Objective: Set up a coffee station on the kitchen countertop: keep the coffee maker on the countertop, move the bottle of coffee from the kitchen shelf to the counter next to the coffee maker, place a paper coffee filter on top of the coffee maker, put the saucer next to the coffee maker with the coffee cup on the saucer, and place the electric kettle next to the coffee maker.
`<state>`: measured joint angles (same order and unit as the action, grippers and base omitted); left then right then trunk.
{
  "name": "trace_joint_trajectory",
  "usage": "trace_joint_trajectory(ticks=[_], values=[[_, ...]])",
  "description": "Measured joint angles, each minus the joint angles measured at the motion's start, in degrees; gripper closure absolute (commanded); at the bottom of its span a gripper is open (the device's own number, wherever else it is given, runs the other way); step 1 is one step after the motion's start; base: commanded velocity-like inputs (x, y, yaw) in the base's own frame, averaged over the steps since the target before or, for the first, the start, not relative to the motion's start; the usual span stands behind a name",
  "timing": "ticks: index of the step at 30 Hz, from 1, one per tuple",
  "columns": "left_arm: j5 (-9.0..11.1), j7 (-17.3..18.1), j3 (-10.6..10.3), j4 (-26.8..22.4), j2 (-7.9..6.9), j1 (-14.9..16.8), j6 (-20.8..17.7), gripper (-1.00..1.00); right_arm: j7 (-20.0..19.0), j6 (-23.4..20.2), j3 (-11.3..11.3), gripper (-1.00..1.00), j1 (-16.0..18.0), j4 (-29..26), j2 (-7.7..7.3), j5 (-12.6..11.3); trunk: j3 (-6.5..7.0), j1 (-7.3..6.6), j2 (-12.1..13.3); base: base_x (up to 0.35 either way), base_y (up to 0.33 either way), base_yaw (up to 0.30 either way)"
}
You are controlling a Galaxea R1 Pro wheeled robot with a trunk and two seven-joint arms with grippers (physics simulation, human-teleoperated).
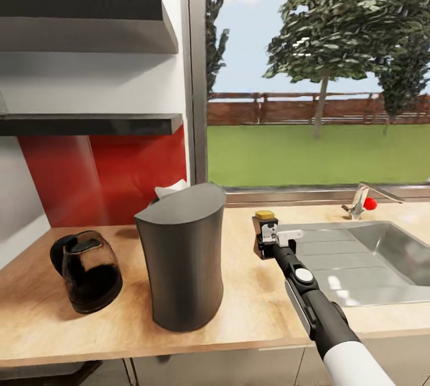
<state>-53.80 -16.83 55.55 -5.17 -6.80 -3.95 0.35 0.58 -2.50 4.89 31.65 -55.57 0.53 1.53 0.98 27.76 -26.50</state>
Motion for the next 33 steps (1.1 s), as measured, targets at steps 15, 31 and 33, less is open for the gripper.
trace_joint_trajectory(ticks=[15,31,33], values=[[0.1,0.0,0.0,0.0,-0.02,0.0,0.0,-1.00,0.1,0.0,0.0,1.00,0.0,-0.1,0.03,0.0,-1.00,-0.01,0.0,-0.166,-0.197,0.192],[0.1,0.0,0.0,0.0,-0.19,0.0,0.0,-1.00,0.1,0.0,0.0,1.00,0.0,0.2,-0.01,0.0,-1.69,-0.03,0.1,0.016,-0.012,0.122],[0.0,-0.1,-0.1,-0.1,-0.07,0.0,0.0,-1.00,0.1,0.0,0.0,1.00,0.0,0.2,-0.01,0.0,-1.82,-0.03,0.1,0.063,0.000,0.169]])
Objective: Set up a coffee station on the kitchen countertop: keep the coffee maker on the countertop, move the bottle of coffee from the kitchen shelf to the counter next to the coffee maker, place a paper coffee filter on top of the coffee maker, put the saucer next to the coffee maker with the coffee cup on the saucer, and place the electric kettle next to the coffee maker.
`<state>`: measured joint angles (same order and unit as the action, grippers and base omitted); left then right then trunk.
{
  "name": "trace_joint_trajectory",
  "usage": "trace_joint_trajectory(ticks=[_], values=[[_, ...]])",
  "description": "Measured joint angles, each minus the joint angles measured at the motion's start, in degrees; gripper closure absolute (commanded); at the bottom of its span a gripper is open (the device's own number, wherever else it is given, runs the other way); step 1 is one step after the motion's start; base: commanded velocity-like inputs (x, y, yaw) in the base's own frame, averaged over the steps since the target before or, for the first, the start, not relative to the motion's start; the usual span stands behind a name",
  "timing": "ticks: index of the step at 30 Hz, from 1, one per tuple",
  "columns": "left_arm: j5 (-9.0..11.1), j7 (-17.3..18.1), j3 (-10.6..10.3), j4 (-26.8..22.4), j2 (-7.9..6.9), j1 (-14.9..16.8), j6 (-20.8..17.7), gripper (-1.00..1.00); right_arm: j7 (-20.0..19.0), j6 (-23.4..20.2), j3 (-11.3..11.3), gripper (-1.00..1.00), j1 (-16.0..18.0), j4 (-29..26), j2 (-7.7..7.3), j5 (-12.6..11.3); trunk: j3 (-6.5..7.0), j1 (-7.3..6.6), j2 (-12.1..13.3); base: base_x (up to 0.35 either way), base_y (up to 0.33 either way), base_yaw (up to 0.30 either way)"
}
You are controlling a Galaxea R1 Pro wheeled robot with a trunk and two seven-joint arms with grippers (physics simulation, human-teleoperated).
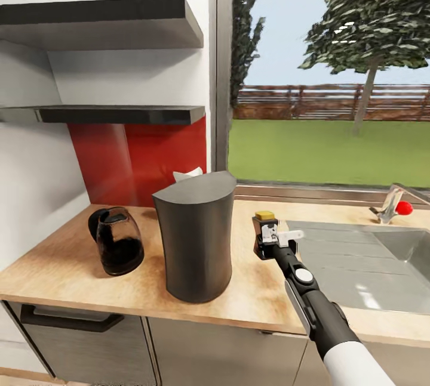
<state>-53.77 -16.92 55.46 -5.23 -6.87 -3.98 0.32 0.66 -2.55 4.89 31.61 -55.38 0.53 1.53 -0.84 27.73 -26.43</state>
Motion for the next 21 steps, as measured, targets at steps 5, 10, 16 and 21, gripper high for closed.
trace_joint_trajectory(ticks=[5,10,16,21], values=[[0.0,0.0,0.0,0.1,0.08,0.0,0.0,-1.00,0.0,0.0,0.0,1.00,0.0,0.1,0.00,0.0,-0.33,-0.01,0.0,0.088,-0.026,0.144],[0.0,0.0,0.1,0.0,0.09,0.0,0.1,-1.00,0.0,0.1,-0.1,1.00,0.0,0.2,-0.07,0.0,-0.41,0.00,0.0,0.106,-0.078,0.021],[0.0,0.1,0.1,0.1,0.09,0.0,0.1,-1.00,0.0,0.1,-0.1,1.00,0.0,0.4,-0.06,0.0,-0.41,0.00,0.0,0.027,-0.017,0.023],[0.0,0.0,0.1,0.1,0.09,0.0,0.1,-1.00,0.1,0.1,-0.1,1.00,0.0,0.4,-0.09,0.2,-0.41,0.00,0.0,0.094,-0.071,0.192]])
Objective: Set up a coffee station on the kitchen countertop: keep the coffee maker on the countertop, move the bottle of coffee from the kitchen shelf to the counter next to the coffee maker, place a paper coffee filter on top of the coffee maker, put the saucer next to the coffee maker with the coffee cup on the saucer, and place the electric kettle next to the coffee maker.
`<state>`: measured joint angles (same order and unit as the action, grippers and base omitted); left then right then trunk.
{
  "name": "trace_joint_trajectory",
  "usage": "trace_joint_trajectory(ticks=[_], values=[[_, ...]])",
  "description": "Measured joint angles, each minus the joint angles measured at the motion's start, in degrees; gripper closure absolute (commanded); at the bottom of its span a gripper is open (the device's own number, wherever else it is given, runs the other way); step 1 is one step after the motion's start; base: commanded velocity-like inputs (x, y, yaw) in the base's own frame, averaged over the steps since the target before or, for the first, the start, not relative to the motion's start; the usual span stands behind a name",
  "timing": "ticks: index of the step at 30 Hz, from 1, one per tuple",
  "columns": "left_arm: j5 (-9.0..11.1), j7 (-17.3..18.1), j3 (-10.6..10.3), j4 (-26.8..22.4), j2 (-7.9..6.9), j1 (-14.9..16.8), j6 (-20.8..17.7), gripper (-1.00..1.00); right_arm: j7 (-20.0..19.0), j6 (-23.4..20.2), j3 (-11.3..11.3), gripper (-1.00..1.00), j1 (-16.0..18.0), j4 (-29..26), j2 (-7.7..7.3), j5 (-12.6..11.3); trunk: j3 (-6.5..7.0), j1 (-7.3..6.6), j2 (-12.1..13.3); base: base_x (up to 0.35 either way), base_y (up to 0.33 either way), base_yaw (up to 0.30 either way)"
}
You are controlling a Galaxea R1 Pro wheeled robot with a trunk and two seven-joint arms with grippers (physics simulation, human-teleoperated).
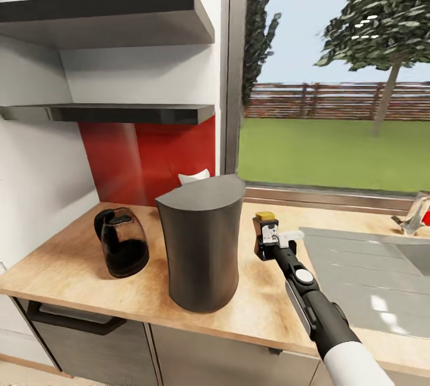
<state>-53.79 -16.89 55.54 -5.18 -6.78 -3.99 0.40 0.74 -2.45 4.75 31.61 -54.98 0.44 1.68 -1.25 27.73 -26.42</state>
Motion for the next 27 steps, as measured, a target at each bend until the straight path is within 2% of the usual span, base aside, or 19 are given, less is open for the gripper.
trace_joint_trajectory(ticks=[8,11,14,16,17,19,27], values=[[-0.3,0.1,-0.1,-0.1,-0.03,0.1,0.1,-1.00,0.1,0.0,0.0,1.00,0.0,0.3,-0.09,0.1,0.00,0.00,0.0,0.006,-0.004,0.023],[-0.4,0.0,-0.2,-0.2,0.01,0.1,0.0,-1.00,0.0,0.1,0.0,1.00,0.0,2.3,-0.09,0.1,0.00,0.00,0.0,0.000,0.000,0.000],[-0.3,0.0,-0.2,-0.2,0.04,0.1,0.0,-1.00,0.0,0.5,0.1,1.00,0.0,4.6,-0.04,0.1,-0.54,0.66,-1.2,0.000,0.000,0.000],[-0.3,0.0,-0.2,-0.2,0.04,0.1,0.0,-1.00,-0.1,1.7,0.1,1.00,0.0,5.9,-0.02,0.1,-0.90,1.10,-2.0,0.000,0.000,0.000],[-0.3,0.0,-0.2,-0.2,0.08,0.1,0.0,-1.00,-0.1,5.3,0.1,1.00,0.0,7.9,-0.01,0.1,-0.91,1.11,-2.0,0.000,0.000,0.000],[-0.2,0.0,-0.2,-0.2,0.03,0.1,0.0,-1.00,-0.1,7.1,0.1,1.00,0.0,8.8,-0.01,0.2,-0.91,1.11,-2.0,0.000,0.000,0.000],[-0.2,0.0,-0.1,-0.2,0.08,0.1,-0.1,-1.00,-0.1,9.2,0.1,1.00,0.0,10.8,0.07,0.1,-2.16,2.64,-4.8,0.000,0.000,0.000]])
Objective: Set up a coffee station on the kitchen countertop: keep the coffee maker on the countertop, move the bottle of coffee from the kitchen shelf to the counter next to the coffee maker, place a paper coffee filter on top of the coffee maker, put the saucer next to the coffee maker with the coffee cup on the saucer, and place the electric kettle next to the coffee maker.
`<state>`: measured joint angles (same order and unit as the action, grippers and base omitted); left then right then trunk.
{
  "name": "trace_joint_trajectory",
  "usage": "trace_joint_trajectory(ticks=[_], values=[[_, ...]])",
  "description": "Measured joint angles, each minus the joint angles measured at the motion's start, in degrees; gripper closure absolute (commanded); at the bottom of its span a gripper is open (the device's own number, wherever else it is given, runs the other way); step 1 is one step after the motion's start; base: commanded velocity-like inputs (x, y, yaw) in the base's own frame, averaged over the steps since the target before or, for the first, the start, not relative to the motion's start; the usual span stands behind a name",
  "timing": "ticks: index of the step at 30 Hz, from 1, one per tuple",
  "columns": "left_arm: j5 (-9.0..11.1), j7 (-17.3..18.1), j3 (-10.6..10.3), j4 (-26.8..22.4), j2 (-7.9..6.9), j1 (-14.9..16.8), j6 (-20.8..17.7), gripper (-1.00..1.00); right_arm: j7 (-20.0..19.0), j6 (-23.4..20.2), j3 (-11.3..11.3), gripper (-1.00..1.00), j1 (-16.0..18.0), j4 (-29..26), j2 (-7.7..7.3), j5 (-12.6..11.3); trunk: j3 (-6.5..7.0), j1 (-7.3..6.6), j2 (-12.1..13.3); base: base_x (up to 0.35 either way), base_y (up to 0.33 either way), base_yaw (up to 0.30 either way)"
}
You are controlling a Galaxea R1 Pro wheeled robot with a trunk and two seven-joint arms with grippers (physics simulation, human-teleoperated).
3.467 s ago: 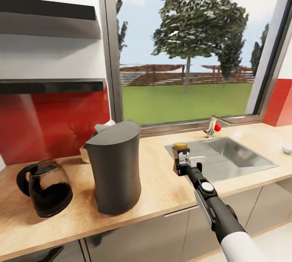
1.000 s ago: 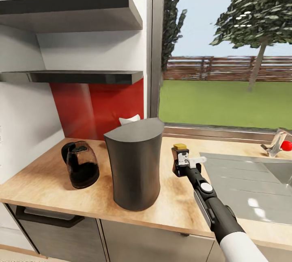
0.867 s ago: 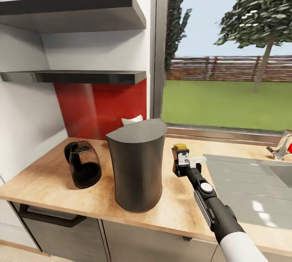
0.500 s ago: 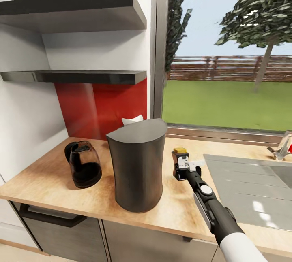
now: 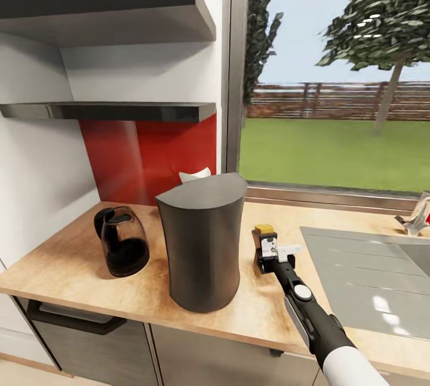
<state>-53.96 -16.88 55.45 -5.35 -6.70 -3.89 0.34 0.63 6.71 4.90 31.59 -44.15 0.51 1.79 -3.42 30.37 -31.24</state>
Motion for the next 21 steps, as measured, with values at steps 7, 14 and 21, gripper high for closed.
trace_joint_trajectory(ticks=[7,14,21], values=[[0.1,0.0,0.0,0.0,-0.02,0.0,0.0,-1.00,0.0,0.0,0.1,1.00,0.0,0.2,0.01,0.0,-0.55,0.67,-1.2,0.000,0.000,0.000],[0.2,0.0,0.2,0.0,-0.04,0.0,0.1,-1.00,0.0,0.7,0.0,1.00,0.0,0.6,-0.08,0.1,-0.55,0.65,-1.2,0.062,0.059,0.000],[0.2,0.0,0.2,0.0,0.01,0.0,0.1,-1.00,-0.1,5.5,0.1,1.00,0.0,2.9,0.01,0.1,-0.55,0.67,-1.2,0.017,0.016,0.000]])
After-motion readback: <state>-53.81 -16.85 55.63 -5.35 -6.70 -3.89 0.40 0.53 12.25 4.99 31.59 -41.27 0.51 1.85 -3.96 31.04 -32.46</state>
